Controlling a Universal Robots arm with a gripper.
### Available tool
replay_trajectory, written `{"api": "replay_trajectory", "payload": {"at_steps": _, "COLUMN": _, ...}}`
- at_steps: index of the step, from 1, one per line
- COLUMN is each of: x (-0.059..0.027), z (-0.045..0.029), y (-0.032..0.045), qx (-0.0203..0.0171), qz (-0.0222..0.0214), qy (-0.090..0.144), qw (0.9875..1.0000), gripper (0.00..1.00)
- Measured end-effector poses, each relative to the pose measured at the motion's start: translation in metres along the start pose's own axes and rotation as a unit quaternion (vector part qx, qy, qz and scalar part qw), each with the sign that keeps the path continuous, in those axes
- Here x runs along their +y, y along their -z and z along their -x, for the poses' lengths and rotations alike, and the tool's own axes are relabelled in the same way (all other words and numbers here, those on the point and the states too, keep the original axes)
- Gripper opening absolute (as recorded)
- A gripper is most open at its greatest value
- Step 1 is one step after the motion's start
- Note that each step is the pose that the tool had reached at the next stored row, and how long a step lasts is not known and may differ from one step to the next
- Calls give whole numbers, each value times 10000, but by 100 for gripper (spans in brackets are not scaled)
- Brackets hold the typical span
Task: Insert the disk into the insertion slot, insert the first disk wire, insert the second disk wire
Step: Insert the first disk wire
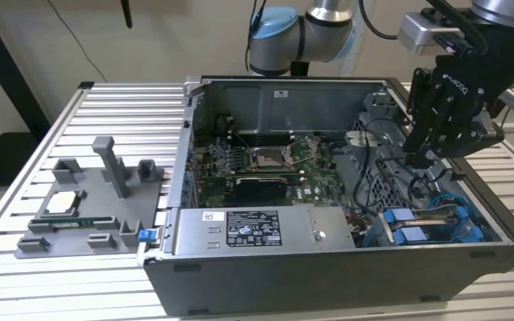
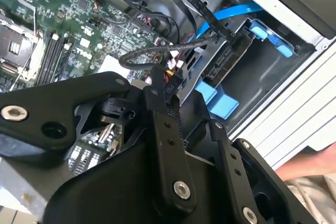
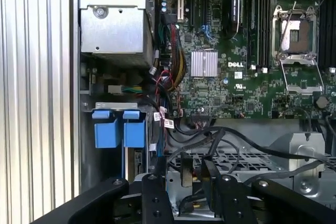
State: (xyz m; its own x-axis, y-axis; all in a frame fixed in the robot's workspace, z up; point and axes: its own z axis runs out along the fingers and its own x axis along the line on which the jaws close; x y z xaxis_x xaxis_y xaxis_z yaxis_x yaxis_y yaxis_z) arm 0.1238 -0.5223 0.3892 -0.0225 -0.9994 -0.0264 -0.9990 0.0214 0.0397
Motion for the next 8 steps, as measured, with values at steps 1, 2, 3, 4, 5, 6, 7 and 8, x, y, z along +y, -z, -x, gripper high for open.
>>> {"api": "replay_trajectory", "payload": {"at_steps": 1, "x": 0, "z": 0, "y": -3, "qx": -16, "qz": 0, "qy": -2, "qw": 10000, "gripper": 0}}
{"api": "replay_trajectory", "payload": {"at_steps": 2, "x": 0, "z": 0, "y": -5, "qx": -31, "qz": 0, "qy": -3, "qw": 10000, "gripper": 0}}
{"api": "replay_trajectory", "payload": {"at_steps": 3, "x": 1, "z": 0, "y": -7, "qx": -43, "qz": 1, "qy": -4, "qw": 10000, "gripper": 0}}
{"api": "replay_trajectory", "payload": {"at_steps": 4, "x": 1, "z": 0, "y": -9, "qx": -55, "qz": 1, "qy": -4, "qw": 10000, "gripper": 0}}
{"api": "replay_trajectory", "payload": {"at_steps": 5, "x": 1, "z": 1, "y": -10, "qx": -62, "qz": 1, "qy": -4, "qw": 10000, "gripper": 0}}
{"api": "replay_trajectory", "payload": {"at_steps": 6, "x": 1, "z": 1, "y": -11, "qx": -63, "qz": 1, "qy": -4, "qw": 10000, "gripper": 0}}
{"api": "replay_trajectory", "payload": {"at_steps": 7, "x": 1, "z": 1, "y": -11, "qx": -63, "qz": 1, "qy": -4, "qw": 10000, "gripper": 0}}
{"api": "replay_trajectory", "payload": {"at_steps": 8, "x": 1, "z": 0, "y": -11, "qx": -64, "qz": 1, "qy": -4, "qw": 10000, "gripper": 0}}
